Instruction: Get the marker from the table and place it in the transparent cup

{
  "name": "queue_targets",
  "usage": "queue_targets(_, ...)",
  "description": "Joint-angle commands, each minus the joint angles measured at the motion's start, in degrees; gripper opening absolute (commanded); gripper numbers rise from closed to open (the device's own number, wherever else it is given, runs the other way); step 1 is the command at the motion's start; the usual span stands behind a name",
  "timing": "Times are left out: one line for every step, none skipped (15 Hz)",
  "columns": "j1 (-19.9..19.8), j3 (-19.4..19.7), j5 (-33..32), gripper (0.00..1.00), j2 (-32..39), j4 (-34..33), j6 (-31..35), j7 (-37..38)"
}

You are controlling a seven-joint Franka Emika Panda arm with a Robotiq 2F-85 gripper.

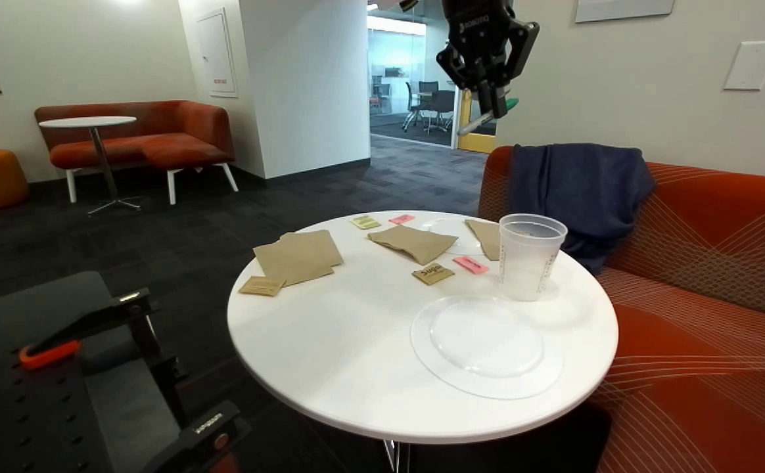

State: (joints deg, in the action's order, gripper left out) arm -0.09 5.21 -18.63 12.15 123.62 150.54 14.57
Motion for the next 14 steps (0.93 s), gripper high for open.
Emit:
queue_targets(3.6, 4.6, -10.1, 0.04, -0.3, 2.2, 3.9, 13.8)
queue_targets(4.6, 6.0, -13.9, 0.04, -0.1, 2.2, 4.2, 18.6)
queue_targets(5.6, 7.3, -17.5, 0.04, -0.1, 1.9, 3.3, 23.2)
queue_targets(6.5, 8.2, -20.8, 0.04, -0.2, 1.7, 2.1, 27.8)
queue_targets(6.9, 8.8, -25.0, 0.04, 0.1, 1.5, 1.8, 32.7)
queue_targets(7.2, 9.1, -28.9, 0.04, 0.0, 1.3, 0.8, 37.3)
queue_targets(8.6, 10.1, -32.6, 0.04, 0.0, 1.5, 0.1, 41.8)
queue_targets(9.1, 10.5, -36.1, 0.04, 0.0, 1.5, -0.7, 46.0)
queue_targets(9.7, 10.8, -39.4, 0.04, 0.2, 1.5, -1.6, 50.0)
queue_targets(10.2, 10.9, -42.3, 0.04, 0.2, 1.6, -2.8, 53.5)
queue_targets(7.8, 7.8, -45.3, 0.04, 0.3, 1.3, -4.6, 56.8)
queue_targets(7.7, 6.8, -47.5, 0.04, 0.5, 1.2, -6.2, 59.8)
queue_targets(7.3, 5.9, -49.7, 0.04, 0.7, 1.2, -7.6, 62.6)
queue_targets(7.0, 5.0, -51.6, 0.04, 0.6, 1.5, -9.1, 65.0)
